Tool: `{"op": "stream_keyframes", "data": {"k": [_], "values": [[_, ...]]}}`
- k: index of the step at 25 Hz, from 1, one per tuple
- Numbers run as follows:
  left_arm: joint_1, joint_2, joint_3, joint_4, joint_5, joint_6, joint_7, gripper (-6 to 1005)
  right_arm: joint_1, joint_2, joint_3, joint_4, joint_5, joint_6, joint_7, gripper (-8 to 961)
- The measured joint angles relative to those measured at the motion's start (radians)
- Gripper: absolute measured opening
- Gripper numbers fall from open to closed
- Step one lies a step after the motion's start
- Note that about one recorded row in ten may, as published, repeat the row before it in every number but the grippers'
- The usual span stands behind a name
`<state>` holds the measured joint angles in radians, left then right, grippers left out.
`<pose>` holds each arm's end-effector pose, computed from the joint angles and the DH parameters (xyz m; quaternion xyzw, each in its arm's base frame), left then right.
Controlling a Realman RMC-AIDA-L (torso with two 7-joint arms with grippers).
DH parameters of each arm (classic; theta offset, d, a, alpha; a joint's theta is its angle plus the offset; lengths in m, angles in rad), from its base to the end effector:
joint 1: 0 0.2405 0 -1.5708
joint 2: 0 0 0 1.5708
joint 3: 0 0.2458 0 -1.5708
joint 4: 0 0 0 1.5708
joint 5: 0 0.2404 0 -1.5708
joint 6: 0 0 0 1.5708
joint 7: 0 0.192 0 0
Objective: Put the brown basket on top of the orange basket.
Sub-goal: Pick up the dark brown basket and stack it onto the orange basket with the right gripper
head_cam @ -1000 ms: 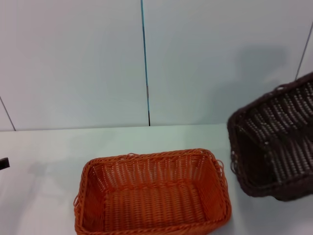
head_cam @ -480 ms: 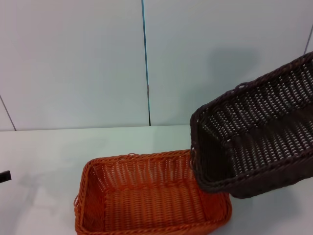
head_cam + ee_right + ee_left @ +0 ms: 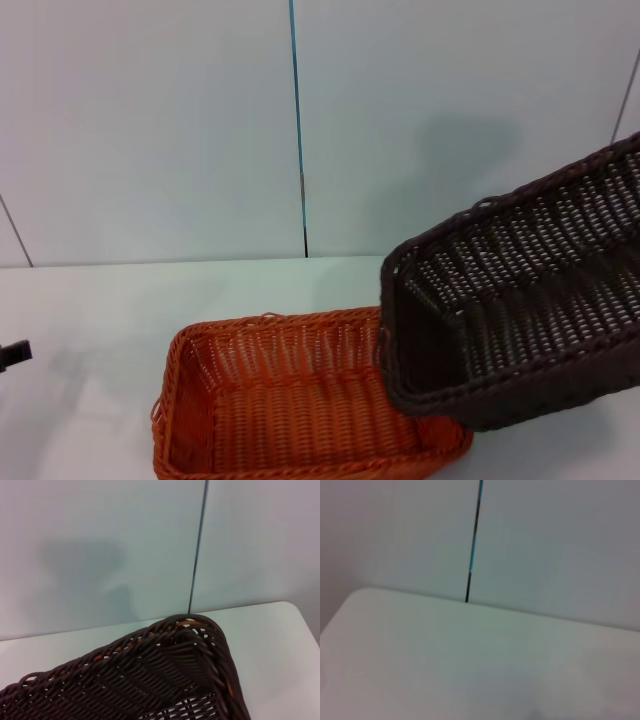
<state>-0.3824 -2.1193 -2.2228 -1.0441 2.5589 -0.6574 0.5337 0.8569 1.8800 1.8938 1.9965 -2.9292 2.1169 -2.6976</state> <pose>-0.3775 0.4425 0.0717 -0.6564 -0.5396 -0.0800 0.5211 0.0663 0.3748 0.1665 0.5659 0.6549 0.4995 0.0377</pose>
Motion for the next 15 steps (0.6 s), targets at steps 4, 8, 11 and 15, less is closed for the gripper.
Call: {"op": "stream_keyframes", "data": {"k": [4,8,11,15], "values": [[-0.032,0.036,0.011,0.049,-0.009,0.012,-0.008,908,0.034,0.006,-0.037,-0.01,-0.001,0.0,0.04,155],[-0.05,0.074,0.013,0.087,-0.028,0.013,-0.011,909,0.06,0.011,-0.08,-0.025,-0.001,-0.002,0.089,155],[-0.052,0.095,0.009,0.098,-0.044,0.009,-0.011,909,0.081,0.011,-0.131,-0.057,-0.002,-0.007,0.132,155],[-0.052,0.118,0.013,0.115,-0.057,0.008,-0.011,909,0.104,0.012,-0.207,-0.087,-0.003,-0.035,0.188,154]]}}
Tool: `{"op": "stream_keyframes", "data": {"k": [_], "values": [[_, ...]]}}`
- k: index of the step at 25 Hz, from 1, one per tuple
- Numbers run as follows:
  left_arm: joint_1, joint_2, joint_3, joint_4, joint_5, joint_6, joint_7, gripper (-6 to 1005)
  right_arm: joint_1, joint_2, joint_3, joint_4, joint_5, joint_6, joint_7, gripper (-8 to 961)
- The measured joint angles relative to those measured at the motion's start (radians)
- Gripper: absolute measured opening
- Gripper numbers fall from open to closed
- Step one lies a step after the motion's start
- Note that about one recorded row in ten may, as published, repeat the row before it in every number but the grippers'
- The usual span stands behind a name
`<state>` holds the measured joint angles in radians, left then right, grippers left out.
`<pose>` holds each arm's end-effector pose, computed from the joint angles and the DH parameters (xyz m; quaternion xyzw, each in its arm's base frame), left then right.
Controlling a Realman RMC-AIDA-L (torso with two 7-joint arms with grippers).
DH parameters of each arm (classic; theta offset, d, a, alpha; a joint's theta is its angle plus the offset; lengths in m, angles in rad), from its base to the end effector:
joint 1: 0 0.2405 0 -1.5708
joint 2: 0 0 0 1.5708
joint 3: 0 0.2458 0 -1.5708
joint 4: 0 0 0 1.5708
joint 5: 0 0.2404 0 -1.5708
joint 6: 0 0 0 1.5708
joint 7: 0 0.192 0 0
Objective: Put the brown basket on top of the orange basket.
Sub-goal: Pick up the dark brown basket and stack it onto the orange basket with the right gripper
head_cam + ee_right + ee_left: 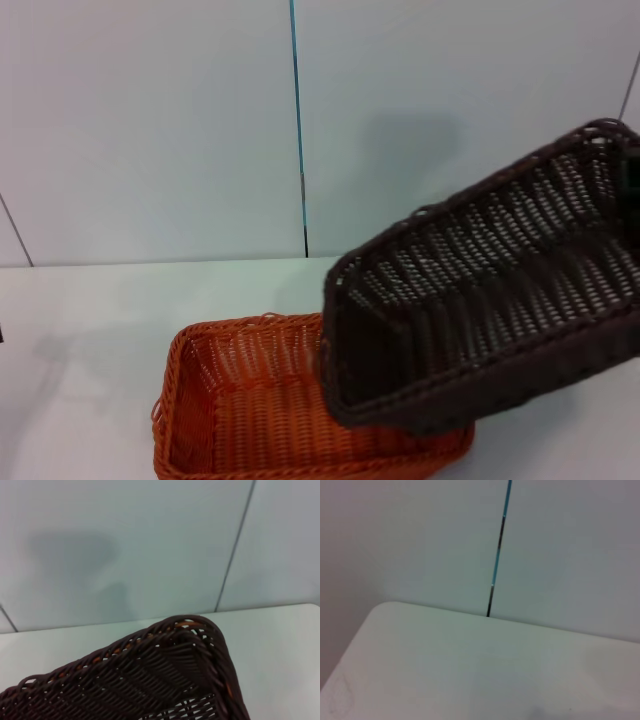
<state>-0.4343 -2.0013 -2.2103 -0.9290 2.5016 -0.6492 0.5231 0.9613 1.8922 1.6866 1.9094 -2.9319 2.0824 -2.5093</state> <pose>-0.3908 0.4563 0.0986 -0.6512 -0.5420 -0.0738 0.5260 0.0287 0.3821 0.1177 0.5496 0.6678 0.4993 0.0511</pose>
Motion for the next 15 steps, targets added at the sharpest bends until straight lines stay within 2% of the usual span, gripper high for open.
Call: {"op": "stream_keyframes", "data": {"k": [8,15], "values": [[0.003,0.045,0.008,0.036,-0.037,0.006,0.002,909,0.053,0.031,-0.103,-0.084,-0.001,-0.058,0.07,154],[0.001,0.091,0.046,0.085,-0.072,0.006,0.001,908,0.07,0.036,-0.191,-0.141,-0.003,-0.124,0.151,153]]}}
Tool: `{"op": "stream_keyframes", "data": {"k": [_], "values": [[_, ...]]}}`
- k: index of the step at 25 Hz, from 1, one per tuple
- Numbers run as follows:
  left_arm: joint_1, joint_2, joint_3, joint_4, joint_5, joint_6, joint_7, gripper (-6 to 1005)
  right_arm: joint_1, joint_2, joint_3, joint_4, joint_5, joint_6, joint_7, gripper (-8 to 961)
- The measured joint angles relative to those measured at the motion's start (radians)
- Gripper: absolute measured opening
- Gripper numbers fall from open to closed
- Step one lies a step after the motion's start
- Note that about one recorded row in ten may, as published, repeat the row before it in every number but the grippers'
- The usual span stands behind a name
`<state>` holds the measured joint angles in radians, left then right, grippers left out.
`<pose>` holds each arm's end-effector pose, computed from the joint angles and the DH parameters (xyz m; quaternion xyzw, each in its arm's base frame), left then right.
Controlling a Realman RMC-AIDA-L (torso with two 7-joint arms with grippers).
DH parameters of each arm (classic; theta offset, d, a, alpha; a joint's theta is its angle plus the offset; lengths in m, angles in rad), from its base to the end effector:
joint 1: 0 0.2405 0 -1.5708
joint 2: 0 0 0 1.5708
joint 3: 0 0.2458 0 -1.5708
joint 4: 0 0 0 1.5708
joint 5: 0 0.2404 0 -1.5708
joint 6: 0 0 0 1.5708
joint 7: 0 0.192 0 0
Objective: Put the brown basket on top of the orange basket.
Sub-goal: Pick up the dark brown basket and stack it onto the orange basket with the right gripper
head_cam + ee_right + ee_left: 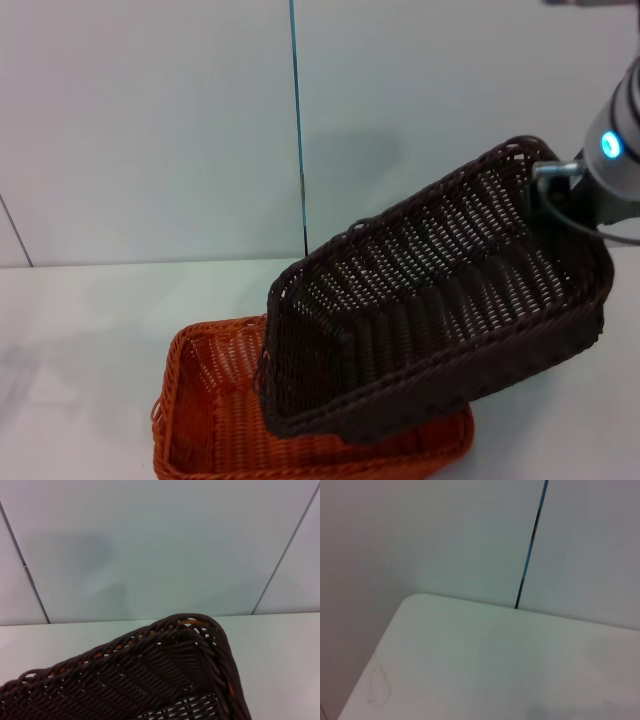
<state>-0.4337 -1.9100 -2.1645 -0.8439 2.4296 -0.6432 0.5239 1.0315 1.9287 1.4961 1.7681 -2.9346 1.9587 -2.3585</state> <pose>-0.4112 0.4528 0.1159 -0.6448 -0.5515 -0.0604 0.5258 0.0076 0.3931 0.0582 0.5329 0.6831 0.4958 0.0589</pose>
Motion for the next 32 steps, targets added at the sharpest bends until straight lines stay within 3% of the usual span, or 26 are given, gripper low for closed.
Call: {"op": "stream_keyframes", "data": {"k": [2,3,5,6,8,9,16,21,32], "values": [[-0.001,0.009,0.008,0.012,-0.011,0.0,0.0,908,0.0,0.003,-0.028,-0.017,0.0,-0.023,0.028,153],[-0.005,0.034,0.031,0.037,-0.04,0.002,0.003,908,-0.001,0.008,-0.041,-0.025,-0.001,-0.043,0.04,153],[-0.008,0.053,0.055,0.059,-0.059,0.008,0.004,908,-0.002,0.02,-0.061,-0.042,0.0,-0.081,0.057,153],[-0.008,0.053,0.055,0.059,-0.059,0.008,0.004,908,-0.002,0.028,-0.068,-0.052,-0.001,-0.1,0.063,153],[-0.014,0.098,0.116,0.102,-0.107,0.026,0.002,908,0.008,0.042,-0.091,-0.09,-0.001,-0.156,0.081,153],[-0.014,0.098,0.116,0.102,-0.107,0.026,0.002,908,0.008,0.042,-0.091,-0.09,-0.001,-0.156,0.081,153],[-0.016,0.155,0.188,0.142,-0.174,0.042,0.001,908,0.081,0.071,-0.157,-0.21,-0.002,-0.241,0.121,152],[-0.017,0.183,0.24,0.175,-0.229,0.059,0.001,909,0.113,0.088,-0.212,-0.24,-0.002,-0.279,0.159,152],[-0.025,0.205,0.286,0.2,-0.248,0.063,0.001,909,0.121,0.112,-0.301,-0.279,-0.002,-0.336,0.229,151]]}}
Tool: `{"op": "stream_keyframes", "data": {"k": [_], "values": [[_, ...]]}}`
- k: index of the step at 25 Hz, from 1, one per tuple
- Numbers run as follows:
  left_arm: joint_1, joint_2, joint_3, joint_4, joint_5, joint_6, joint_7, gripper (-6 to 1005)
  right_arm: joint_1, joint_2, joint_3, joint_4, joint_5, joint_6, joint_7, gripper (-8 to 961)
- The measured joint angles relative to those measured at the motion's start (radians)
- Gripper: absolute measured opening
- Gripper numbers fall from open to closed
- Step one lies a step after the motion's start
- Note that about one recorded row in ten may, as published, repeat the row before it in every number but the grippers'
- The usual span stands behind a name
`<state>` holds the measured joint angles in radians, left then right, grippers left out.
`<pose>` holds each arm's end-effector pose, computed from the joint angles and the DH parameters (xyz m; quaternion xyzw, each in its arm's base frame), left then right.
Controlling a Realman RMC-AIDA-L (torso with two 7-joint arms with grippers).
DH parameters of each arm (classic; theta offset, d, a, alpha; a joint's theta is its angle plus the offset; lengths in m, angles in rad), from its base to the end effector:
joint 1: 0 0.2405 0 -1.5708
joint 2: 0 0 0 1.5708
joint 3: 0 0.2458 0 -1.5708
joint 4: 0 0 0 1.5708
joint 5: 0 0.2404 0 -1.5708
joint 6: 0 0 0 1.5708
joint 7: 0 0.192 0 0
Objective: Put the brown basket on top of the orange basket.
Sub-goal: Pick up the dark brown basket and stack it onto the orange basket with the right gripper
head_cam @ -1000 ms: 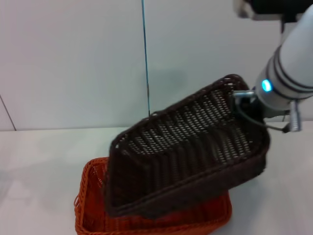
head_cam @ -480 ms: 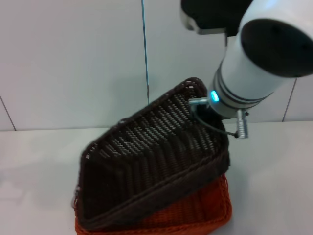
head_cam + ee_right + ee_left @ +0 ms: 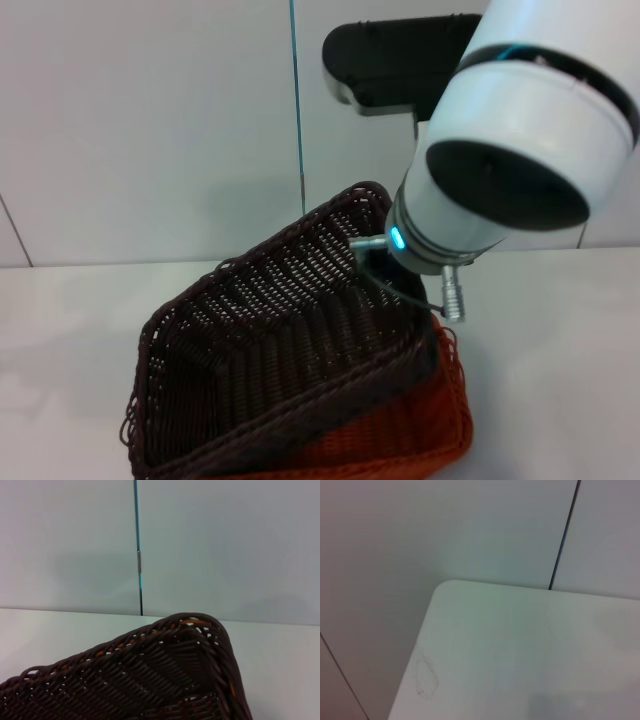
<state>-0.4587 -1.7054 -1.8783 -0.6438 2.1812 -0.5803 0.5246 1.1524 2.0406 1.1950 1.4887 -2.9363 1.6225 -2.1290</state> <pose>-0.4399 0.4509 0.1359 -0.6541 -0.5516 -0.0132 0.5174 -0.0265 0.3957 -0.0666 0.4906 0.7360 0.4652 0.0335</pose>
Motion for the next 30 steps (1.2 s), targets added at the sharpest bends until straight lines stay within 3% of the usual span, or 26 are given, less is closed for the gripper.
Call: {"op": "stream_keyframes", "data": {"k": [5,14,30], "values": [[-0.004,0.009,0.011,0.006,-0.001,0.0,0.0,909,0.009,0.002,-0.039,0.0,-0.001,-0.011,0.033,151],[-0.02,0.018,0.039,0.02,-0.007,0.002,0.0,908,0.022,0.031,-0.101,-0.072,0.0,-0.007,0.063,150],[-0.039,0.001,0.049,0.055,-0.004,0.004,0.005,909,-0.069,0.031,-0.103,-0.092,0.003,-0.053,0.01,177]]}}
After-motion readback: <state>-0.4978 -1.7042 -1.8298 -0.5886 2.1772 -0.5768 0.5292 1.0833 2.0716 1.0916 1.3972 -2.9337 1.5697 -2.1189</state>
